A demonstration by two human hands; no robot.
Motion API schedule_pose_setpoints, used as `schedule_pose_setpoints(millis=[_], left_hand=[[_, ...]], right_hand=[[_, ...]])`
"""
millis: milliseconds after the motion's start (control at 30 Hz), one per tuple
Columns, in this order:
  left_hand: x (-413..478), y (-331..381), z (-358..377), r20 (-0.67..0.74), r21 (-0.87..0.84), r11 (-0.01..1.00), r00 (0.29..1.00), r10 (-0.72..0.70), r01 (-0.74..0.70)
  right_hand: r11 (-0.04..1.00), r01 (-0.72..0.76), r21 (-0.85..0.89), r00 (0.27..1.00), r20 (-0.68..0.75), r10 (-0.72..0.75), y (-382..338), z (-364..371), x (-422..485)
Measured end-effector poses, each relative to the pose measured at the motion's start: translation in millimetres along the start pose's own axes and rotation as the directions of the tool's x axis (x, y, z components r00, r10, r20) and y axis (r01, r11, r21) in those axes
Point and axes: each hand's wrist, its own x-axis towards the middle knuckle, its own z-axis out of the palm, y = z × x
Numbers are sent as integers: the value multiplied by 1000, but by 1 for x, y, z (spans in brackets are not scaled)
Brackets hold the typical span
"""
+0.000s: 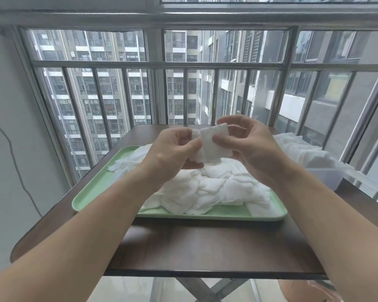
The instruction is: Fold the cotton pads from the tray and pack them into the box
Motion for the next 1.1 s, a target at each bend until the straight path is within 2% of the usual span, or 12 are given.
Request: schedule_pose_setpoints(millis=[133, 300, 400, 467, 600, 667, 800, 900, 1000, 1100], left_hand=[[-1, 1, 2, 76, -59, 998, 997, -3, 7], [-1, 3, 5, 96, -220, 970, 991, -87, 107], [-4, 0, 6, 133, -73, 997, 991, 2, 8], [-3, -2, 7, 104, -17, 1000, 994, 26, -25], [4, 4, 4, -40, 29, 999, 998, -41, 42], [11, 11, 3, -66, 40, 992, 991, -113, 116], [27, 21, 10, -93, 117, 981, 985, -147, 158], [39, 23, 18, -113, 130, 980, 985, -134, 148], [48, 17, 22, -127, 135, 985, 988, -89, 106], [47, 13, 20, -159, 156, 987, 987, -5, 31]], right_hand=[[998, -28, -54, 999, -22, 27, 4, 5, -1], [991, -48, -124, 991, -128, 32, 8, 10, -2], [963, -72, -260, 982, -186, 23, 8, 10, -2], [947, -88, -308, 979, -204, 25, 7, 8, -1], [946, -136, -294, 970, -233, 67, 1, 3, 0], [923, -143, -357, 969, -239, 58, -3, 2, 0], [784, -100, -613, 985, -171, -8, -7, -2, -2], [656, -106, -748, 983, 18, 180, -23, -12, -3], [422, -20, -906, 901, 167, 401, -42, -22, 3], [329, 93, -940, 864, 241, 443, -42, -18, 12]])
